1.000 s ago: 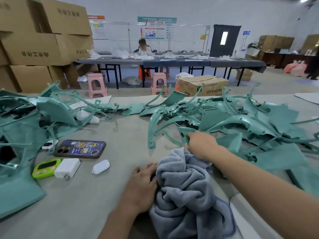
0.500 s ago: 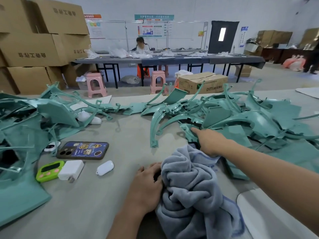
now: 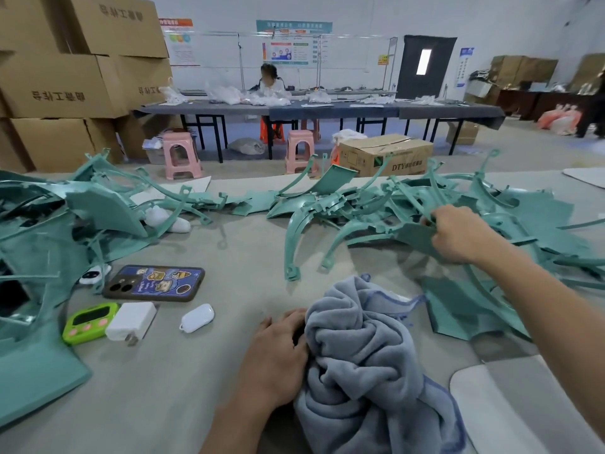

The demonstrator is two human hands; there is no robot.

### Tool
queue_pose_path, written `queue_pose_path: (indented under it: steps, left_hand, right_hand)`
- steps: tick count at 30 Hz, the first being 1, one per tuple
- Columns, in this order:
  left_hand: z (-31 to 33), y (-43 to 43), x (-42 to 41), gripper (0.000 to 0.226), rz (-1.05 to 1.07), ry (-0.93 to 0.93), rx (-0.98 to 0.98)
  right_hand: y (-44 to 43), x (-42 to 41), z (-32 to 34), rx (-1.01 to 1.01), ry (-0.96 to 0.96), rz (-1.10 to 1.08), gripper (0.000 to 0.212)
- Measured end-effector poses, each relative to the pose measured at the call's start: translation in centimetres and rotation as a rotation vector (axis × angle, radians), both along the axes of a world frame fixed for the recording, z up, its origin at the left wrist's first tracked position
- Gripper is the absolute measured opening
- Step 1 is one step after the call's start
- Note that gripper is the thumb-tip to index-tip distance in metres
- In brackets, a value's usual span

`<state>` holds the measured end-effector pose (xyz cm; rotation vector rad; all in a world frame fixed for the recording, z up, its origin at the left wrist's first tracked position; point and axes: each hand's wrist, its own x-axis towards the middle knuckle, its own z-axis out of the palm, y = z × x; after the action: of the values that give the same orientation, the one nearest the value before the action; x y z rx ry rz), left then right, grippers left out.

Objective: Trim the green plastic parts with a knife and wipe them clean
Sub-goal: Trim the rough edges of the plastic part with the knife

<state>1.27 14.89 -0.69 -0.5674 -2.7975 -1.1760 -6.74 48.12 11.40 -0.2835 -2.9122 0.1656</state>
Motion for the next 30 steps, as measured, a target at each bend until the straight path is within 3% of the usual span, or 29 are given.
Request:
queue_pose_path:
  steps: [6,12,17,26,30]
  left_hand:
    - [-0.2,0.2,-0.2,0.034,0.001,0.028,-0.042]
    - [-0.2,0.0,-0.4,0.036,0.009,0.031,-0.038]
    - [-0.2,0.0,-0.4,0.033,0.019,0.034,-0.047]
    - [-0.2,0.1,-0.2,0.036,0.027,0.019,-0.030]
    - [-0.1,0.2,-0.1,0.034,0.051,0.003,-0.025]
  right_hand:
    - [-0.3,4.0,-1.5,-0.092,0.046,-0.066,0.026]
    - [0.5,5.6,-0.4,-0.166,0.184,-0.082,0.045]
    - [1.3,5.6,0.0,-0.181,0.217,-0.213,0.039]
    - [1.0,6.3,1.0,-0.191,0.261,-0.239,0.041]
    - [1.8,7.2,2.0,-0.393,0.420,-0.315,0.048]
